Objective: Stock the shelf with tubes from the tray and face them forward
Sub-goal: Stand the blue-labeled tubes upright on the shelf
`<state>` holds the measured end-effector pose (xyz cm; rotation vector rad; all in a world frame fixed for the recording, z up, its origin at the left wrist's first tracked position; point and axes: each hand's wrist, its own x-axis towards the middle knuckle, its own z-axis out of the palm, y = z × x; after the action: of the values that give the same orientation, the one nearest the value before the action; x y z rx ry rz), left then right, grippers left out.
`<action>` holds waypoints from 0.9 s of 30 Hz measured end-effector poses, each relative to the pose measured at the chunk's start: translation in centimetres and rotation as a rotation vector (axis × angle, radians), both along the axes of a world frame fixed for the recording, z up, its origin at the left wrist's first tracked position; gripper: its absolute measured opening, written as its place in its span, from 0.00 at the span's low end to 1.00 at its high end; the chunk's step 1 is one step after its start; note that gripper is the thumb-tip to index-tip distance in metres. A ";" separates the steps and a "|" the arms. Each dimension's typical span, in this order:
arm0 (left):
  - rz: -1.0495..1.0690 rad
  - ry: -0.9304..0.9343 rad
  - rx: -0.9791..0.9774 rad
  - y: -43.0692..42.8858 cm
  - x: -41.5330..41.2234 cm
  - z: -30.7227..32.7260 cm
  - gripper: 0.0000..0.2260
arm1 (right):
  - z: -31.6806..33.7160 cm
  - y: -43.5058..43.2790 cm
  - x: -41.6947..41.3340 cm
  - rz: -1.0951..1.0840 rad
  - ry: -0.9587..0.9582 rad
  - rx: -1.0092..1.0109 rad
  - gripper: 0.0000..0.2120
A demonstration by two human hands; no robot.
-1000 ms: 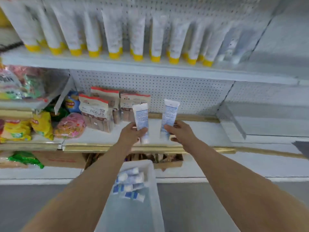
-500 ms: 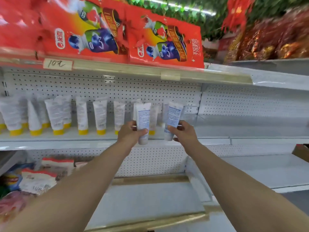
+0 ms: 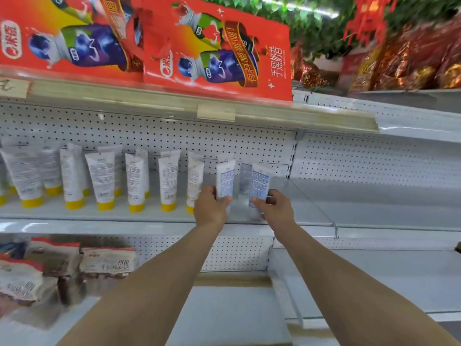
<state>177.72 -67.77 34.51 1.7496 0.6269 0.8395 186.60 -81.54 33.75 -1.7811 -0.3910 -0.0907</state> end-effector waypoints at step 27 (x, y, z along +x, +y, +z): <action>-0.043 -0.060 0.047 1.8 3.2 -2.8 0.16 | -1.7 1.8 3.5 0.064 0.009 -0.067 0.09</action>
<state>180.91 -65.96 31.74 1.7677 0.5324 0.8797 190.07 -79.78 32.03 -1.8328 -0.4485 -0.0247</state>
